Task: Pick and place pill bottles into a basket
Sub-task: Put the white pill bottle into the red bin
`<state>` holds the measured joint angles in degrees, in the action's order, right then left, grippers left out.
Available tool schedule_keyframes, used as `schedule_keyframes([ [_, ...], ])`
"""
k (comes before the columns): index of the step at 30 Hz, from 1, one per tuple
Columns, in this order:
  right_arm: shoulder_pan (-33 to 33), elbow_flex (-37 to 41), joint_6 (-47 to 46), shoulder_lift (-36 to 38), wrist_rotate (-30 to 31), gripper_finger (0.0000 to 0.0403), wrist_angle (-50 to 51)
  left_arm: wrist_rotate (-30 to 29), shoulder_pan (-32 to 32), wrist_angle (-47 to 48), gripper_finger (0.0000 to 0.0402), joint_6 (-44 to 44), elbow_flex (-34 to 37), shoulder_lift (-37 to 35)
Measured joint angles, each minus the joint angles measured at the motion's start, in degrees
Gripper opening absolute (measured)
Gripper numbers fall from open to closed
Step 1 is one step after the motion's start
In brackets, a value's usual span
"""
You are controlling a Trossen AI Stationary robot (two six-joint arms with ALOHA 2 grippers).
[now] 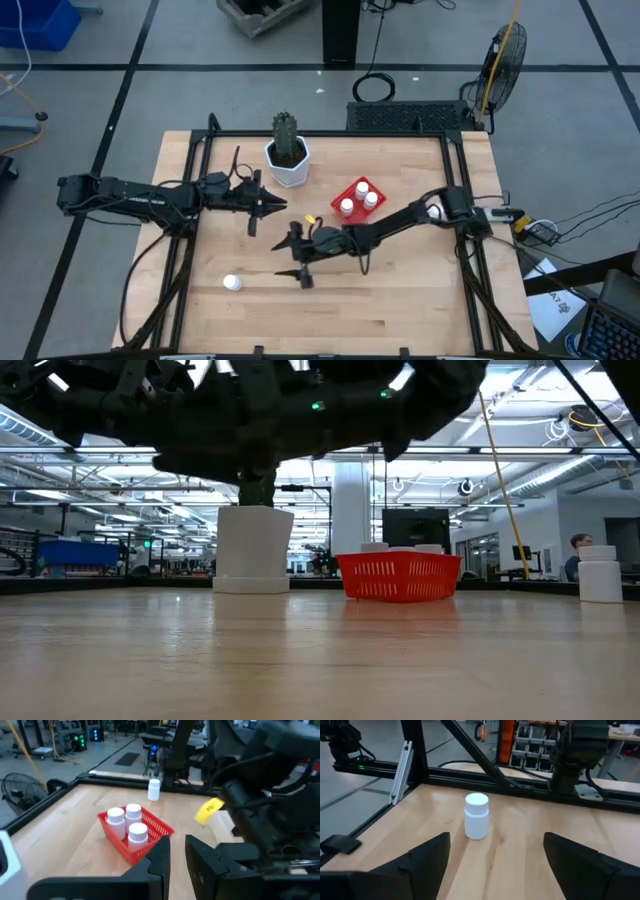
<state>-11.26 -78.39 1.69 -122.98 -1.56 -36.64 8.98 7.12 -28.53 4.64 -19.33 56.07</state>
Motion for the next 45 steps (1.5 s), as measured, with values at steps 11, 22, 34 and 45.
schedule_keyframes([
  [11, -2.6, 1.0, -6.2, 14.5, 16.2, 0.0299, 35.3, 0.0, -0.5, 2.8, 0.0062, 1.7, 0.0, 0.0],
  [22, -16.1, 12.6, -48.1, 35.5, 53.9, 0.0297, 75.3, -1.6, -1.4, 2.9, 0.0062, 2.0, 0.0, 0.0],
  [34, -23.9, 46.3, -80.7, 53.9, 58.3, 0.0297, 74.1, -1.6, -1.4, 2.5, 0.0062, 1.9, 0.0, 0.0],
  [45, -24.9, 49.9, -75.3, 61.2, 59.9, 0.0271, 73.1, -1.6, -1.4, 0.9, 0.0062, 0.4, 0.0, 0.0],
])
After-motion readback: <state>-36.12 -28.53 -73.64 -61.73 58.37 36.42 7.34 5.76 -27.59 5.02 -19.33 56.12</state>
